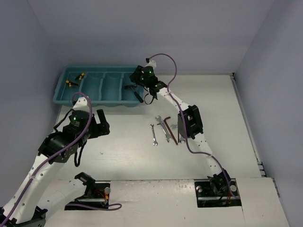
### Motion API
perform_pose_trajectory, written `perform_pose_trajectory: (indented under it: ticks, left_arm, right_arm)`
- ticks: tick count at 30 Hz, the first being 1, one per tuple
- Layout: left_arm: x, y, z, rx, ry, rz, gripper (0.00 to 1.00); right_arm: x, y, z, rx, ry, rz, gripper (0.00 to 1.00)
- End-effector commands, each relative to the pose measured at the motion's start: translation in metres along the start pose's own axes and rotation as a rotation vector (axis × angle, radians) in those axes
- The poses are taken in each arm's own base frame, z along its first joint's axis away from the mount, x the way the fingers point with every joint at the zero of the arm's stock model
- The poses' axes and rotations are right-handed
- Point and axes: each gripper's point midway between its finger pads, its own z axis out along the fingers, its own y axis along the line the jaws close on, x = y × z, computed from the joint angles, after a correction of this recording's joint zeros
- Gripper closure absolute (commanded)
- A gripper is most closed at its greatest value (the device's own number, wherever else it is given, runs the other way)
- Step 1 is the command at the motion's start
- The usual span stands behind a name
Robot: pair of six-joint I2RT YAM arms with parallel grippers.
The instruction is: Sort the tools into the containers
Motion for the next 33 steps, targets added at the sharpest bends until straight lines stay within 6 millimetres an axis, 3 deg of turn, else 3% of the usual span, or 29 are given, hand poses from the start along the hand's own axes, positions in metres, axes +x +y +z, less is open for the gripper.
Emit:
perform_pose_trajectory:
  ticks: [1, 3, 4, 5, 8, 10, 12, 17, 19, 22, 28, 33]
  left_arm:
    - [-0.017, -0.016, -0.002, 0.041, -0.016, -0.051, 0.21]
    - [-0.017, -0.021, -0.001, 0.051, -0.004, -0.066, 0.21]
    - [-0.018, -0.025, 0.0, 0.062, 0.006, -0.078, 0.21]
    - [-0.018, -0.026, 0.001, 0.062, 0.007, -0.079, 0.21]
    - [-0.021, -0.04, 0.006, 0.084, 0.039, -0.119, 0.21]
    - [-0.021, -0.048, 0.012, 0.091, 0.065, -0.137, 0.21]
    - [-0.019, -0.056, 0.021, 0.093, 0.092, -0.144, 0.21]
    - [-0.016, -0.083, 0.038, 0.124, 0.12, -0.155, 0.21]
    - [-0.012, -0.091, 0.048, 0.114, 0.136, -0.135, 0.21]
    - [-0.017, -0.091, 0.052, 0.091, 0.116, -0.115, 0.21]
    - [-0.024, -0.071, 0.041, 0.052, 0.044, -0.088, 0.21]
    - [-0.007, -0.051, 0.03, 0.033, 0.047, -0.085, 0.21]
  right_arm:
    - [-0.088, 0.064, -0.038, -0.116, -0.196, -0.059, 0.61]
    - [-0.111, 0.077, -0.06, -0.123, -0.225, -0.1, 0.6]
    - [-0.105, 0.069, -0.065, -0.098, -0.206, -0.144, 0.6]
    - [-0.123, 0.082, -0.078, -0.114, -0.239, -0.144, 0.6]
    - [-0.141, 0.074, -0.128, -0.04, -0.256, -0.248, 0.6]
    - [-0.126, 0.048, -0.147, 0.033, -0.213, -0.32, 0.6]
    - [-0.137, 0.048, -0.182, 0.052, -0.224, -0.354, 0.6]
    - [-0.111, 0.008, -0.237, 0.155, -0.113, -0.428, 0.61]
    - [-0.083, -0.011, -0.244, 0.161, -0.028, -0.451, 0.61]
    - [-0.053, -0.013, -0.244, 0.102, 0.075, -0.448, 0.63]
    - [0.003, 0.009, -0.227, -0.05, 0.245, -0.406, 0.61]
    - [0.03, 0.027, -0.211, -0.104, 0.3, -0.418, 0.58]
